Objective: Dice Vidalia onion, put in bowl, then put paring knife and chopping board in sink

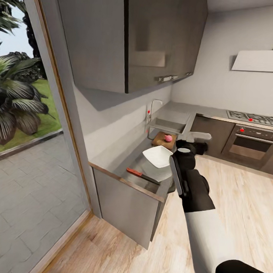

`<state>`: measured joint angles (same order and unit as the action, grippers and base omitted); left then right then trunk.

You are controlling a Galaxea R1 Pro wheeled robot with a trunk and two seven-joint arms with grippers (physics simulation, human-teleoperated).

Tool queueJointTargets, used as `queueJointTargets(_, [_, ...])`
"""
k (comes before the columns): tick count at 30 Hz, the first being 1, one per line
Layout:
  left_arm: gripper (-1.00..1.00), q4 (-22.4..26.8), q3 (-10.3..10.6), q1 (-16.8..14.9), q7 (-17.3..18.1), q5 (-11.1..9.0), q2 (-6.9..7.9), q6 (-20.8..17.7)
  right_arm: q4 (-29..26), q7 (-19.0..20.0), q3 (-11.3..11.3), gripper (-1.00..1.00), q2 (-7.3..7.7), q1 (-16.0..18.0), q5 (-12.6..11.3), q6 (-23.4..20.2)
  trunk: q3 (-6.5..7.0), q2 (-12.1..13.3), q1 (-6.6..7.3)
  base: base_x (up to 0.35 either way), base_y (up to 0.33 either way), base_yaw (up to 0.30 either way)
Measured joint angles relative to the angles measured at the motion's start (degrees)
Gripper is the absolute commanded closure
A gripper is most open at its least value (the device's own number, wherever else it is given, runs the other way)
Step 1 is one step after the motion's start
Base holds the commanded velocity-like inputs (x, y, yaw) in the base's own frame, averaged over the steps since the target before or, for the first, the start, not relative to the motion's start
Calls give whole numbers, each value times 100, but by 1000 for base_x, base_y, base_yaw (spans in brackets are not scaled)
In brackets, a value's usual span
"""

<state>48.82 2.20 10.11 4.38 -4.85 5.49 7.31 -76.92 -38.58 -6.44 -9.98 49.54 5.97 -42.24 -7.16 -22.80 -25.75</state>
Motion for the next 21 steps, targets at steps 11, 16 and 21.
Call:
queueJointTargets(11, [-100,3,-2,0,0,0,-1,0,69,-1400,-1061,-100,-1,129,-2815,120,0,0,0,0,0,8])
queueJointTargets(16, [-100,0,3,0,0,0,-1,0,83,-1655,-1087,-100,-1,122,-2990,309,10,0,0,0,0,232])
queueJointTargets(21, [-100,-1,2,0,0,0,-22,1,85,-1681,-1090,-100,-1,112,-3006,389,24,0,0,0,0,275])
